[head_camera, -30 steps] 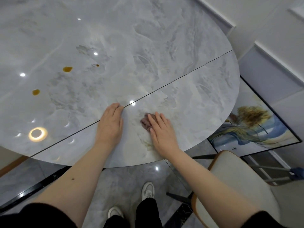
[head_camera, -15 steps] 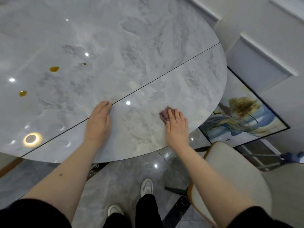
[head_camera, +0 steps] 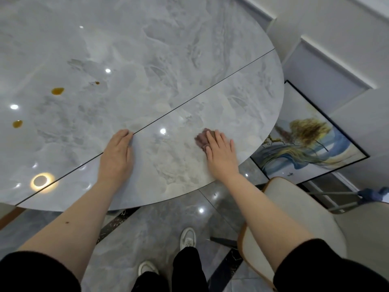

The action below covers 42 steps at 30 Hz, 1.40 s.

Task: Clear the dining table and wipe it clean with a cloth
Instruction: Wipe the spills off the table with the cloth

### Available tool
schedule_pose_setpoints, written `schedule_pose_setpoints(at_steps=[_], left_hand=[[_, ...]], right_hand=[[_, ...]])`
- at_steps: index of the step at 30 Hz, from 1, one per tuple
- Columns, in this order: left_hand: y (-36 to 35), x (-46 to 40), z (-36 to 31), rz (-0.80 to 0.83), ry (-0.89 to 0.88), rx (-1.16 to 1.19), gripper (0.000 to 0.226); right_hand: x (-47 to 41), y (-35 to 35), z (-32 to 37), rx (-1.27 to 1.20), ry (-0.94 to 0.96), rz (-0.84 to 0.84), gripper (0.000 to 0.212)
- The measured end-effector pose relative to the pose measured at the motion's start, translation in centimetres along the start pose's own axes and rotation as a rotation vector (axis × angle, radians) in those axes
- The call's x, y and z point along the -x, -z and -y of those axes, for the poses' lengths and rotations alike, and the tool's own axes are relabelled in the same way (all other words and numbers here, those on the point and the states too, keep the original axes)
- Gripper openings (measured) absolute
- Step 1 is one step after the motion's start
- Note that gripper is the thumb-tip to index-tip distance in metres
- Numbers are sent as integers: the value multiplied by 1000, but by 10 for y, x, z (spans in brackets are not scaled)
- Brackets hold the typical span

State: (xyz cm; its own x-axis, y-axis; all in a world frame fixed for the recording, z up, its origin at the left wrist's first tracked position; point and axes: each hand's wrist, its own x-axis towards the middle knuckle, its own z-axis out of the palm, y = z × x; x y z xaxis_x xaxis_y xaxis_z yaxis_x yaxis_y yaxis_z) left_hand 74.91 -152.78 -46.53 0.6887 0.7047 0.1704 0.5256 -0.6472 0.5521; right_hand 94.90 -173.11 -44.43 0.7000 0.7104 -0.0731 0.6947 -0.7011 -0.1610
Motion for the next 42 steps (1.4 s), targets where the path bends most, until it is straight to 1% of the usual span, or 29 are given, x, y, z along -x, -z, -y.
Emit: schedule_pose_setpoints(at_steps=[2,3,4,6,8,9,10,11,13,15,18,20,23,27,30,33,35,36,39,41,42], left_hand=[[-2,0,0,-2,-1,-7,48],[-3,0,0,-3,-2,-11,48],[-3,-1,0,-3,0,-13,48],[-2,-1,1,-3,0,-13,48],[-2,0,1,-1,-4,-18,49],[-2,0,1,1,0,-24,49],[-2,0,0,3,7,-27,50],[-2,0,0,4,20,-26,50],[-2,1,-2,1,40,-26,49],[-2,1,-3,-5,42,-35,51],[-1,0,-5,-14,46,-29,52],[0,0,-5,-25,53,-19,52],[1,0,-6,-28,34,-8,51],[2,2,-4,-44,23,-2,50],[4,2,-4,-26,23,-50,45],[8,9,-17,28,-54,-122,46],[9,16,-25,66,-89,-140,48],[8,21,-29,68,-92,-147,48],[6,40,-35,73,-79,-136,52],[5,51,-35,48,-31,-110,49],[5,58,-35,29,10,-94,46]], right_hand=[[-1,-4,13,-13,-96,-32,51],[2,-7,26,-14,-71,-51,51],[7,-11,42,-31,6,-50,51],[27,-15,69,-42,251,13,52],[37,-13,70,-23,453,78,53],[30,-10,60,-20,488,102,53],[18,-8,47,-13,464,109,52],[3,-5,33,-11,391,94,51],[-29,2,7,-23,187,51,50],[-61,4,-2,-34,65,28,51],[-92,1,19,-12,4,28,51],[-97,-1,41,5,22,25,51],[-77,-9,72,-36,155,30,52],[-14,-23,100,-97,365,49,54],[40,-26,94,-157,493,117,53],[80,-20,60,-85,593,123,47],[80,-11,27,-61,566,128,48],[73,-7,9,-48,521,120,50],[46,1,-38,-17,270,45,49],[35,2,-44,-33,110,-8,47],[35,-2,-36,-43,64,-29,47]])
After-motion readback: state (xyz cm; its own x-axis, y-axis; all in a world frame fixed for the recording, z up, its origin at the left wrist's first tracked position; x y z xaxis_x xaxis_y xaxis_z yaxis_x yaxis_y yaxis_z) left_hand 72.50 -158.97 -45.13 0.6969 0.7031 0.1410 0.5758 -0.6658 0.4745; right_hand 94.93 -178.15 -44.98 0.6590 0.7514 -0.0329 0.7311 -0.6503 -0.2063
